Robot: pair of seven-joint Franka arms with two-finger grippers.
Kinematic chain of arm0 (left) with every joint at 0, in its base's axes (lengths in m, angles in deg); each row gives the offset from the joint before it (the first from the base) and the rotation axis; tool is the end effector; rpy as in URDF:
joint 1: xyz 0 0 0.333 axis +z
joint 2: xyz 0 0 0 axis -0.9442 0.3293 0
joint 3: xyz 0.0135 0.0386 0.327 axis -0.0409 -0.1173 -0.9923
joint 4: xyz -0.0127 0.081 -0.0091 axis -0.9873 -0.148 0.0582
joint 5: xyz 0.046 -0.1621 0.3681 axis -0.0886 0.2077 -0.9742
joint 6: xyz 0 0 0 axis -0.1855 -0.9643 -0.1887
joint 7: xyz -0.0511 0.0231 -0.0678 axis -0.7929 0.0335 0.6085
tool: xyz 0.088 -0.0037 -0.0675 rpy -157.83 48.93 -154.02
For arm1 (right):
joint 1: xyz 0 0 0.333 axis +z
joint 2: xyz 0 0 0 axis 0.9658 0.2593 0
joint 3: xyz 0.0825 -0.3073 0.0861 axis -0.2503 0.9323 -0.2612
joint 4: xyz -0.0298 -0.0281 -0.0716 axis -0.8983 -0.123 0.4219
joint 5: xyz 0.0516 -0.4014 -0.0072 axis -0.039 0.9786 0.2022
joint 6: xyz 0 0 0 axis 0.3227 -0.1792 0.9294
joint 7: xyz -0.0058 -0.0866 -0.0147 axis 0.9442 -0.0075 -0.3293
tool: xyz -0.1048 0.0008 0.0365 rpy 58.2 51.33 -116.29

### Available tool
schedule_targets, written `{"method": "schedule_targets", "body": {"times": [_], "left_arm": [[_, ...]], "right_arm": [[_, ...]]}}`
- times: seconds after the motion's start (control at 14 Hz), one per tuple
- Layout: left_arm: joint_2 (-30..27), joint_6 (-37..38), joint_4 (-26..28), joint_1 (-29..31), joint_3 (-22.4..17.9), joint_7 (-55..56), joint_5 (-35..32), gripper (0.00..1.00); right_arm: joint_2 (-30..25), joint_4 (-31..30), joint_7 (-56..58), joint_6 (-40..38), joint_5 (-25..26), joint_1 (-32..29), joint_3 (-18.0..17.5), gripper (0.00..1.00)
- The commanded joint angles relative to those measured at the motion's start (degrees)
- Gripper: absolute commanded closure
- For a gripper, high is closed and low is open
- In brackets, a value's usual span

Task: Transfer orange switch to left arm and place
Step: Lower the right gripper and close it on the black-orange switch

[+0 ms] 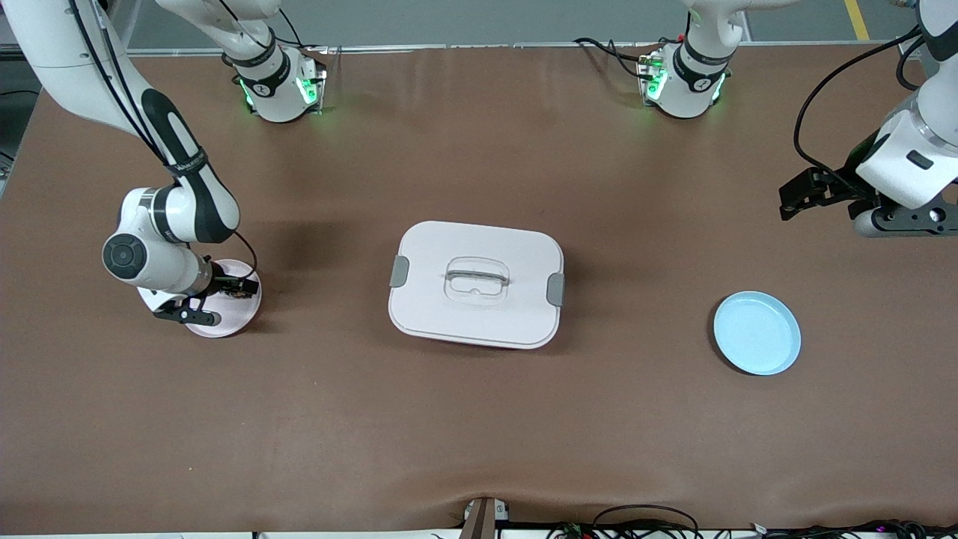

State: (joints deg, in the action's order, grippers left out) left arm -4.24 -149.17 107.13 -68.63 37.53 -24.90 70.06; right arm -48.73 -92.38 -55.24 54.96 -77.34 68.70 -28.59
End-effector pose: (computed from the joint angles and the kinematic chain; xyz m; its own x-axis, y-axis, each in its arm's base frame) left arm 0.5787 -0.0701 0.6210 0.9999 -0.0069 -0.0124 -0.0071 -0.9998 -0.0209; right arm 0.5660 -0.0358 0.1759 0.9746 -0.1583 -0.1582 -0.1510 -0.9869 0.0576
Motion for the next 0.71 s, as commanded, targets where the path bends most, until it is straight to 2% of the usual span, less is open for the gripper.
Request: {"method": "schedule_targets", "body": {"times": [0.0, 0.07, 0.14, 0.21, 0.29, 0.5, 0.57, 0.64], "left_arm": [[-0.3, 0.3, -0.2, 0.2, 0.4, 0.5, 0.4, 0.00], [-0.2, 0.0, -0.3, 0.1, 0.4, 0.6, 0.5, 0.00], [-0.1, -0.1, -0.4, 0.1, 0.4, 0.5, 0.5, 0.00], [0.0, -0.1, -0.3, 0.1, 0.4, 0.5, 0.5, 0.00], [-0.1, -0.1, -0.3, 0.2, 0.4, 0.5, 0.5, 0.00], [-0.7, 0.0, -0.3, 0.6, 0.3, 0.4, 0.4, 0.00], [-0.9, 0.0, -0.7, 0.8, 0.3, 0.4, 0.5, 0.00], [-1.0, -0.1, -0.8, 0.8, 0.2, 0.4, 0.6, 0.00]], "right_arm": [[0.4, 0.5, -1.0, -0.1, 0.8, -0.8, -0.7, 0.00], [0.5, 0.5, -1.0, -0.1, 0.8, -0.8, -0.7, 0.08], [0.5, 0.5, -1.0, -0.1, 0.8, -0.8, -0.7, 0.21], [0.5, 0.5, -1.0, -0.2, 0.8, -0.7, -0.7, 0.42], [0.5, 0.5, -1.0, -0.2, 0.8, -0.6, -0.7, 0.55], [0.5, 0.7, -0.4, -0.5, 0.8, -0.3, -0.7, 0.81], [0.4, 0.8, -0.2, -0.9, 0.8, -0.2, -0.8, 0.86], [0.3, 0.8, -0.2, -1.2, 0.8, -0.3, -0.8, 0.86]]}}
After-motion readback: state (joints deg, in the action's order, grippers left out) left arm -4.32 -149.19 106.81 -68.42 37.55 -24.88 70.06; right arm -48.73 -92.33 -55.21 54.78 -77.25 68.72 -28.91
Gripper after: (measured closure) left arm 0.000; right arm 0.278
